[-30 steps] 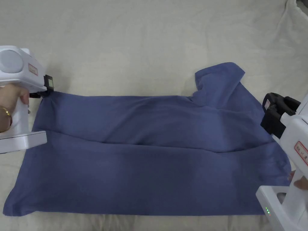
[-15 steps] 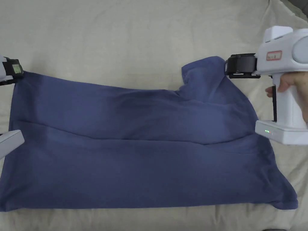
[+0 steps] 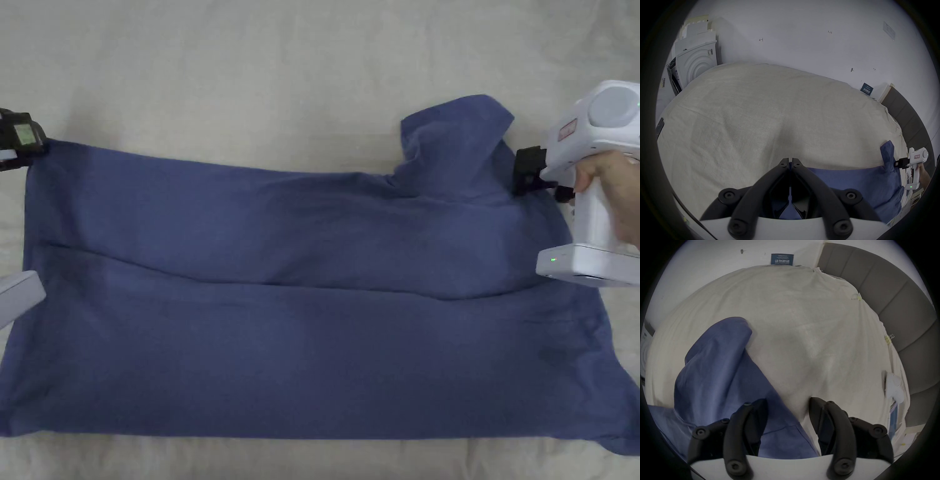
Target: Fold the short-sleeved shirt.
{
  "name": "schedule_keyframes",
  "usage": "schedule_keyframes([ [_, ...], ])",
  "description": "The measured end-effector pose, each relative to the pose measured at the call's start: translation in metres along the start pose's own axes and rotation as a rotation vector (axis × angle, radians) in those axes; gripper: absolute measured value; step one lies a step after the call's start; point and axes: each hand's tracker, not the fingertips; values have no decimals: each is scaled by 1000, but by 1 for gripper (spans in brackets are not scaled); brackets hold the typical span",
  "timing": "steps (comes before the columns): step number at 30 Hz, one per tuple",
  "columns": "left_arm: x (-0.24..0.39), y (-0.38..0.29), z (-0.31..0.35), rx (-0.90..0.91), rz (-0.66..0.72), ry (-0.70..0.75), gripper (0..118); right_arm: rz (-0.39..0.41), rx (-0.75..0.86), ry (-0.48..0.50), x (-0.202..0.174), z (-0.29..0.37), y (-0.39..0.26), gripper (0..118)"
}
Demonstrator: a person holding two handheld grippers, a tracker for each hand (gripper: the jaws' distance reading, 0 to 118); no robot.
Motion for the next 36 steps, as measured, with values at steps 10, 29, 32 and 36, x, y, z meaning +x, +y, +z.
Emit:
schedule_keyframes([
  [10, -12, 4, -14, -19, 22, 10, 0, 33, 65, 46, 16, 37, 1, 2],
  [29, -56, -39, 103, 85, 81, -46, 0, 18, 362, 197, 83, 207, -123, 1],
  [32, -66, -61, 116, 83, 90, -58, 0, 6, 365, 202, 94, 211, -160, 1],
  [36, -79, -96, 122, 57, 95, -55, 0, 7, 344, 189, 102, 204, -205, 1],
])
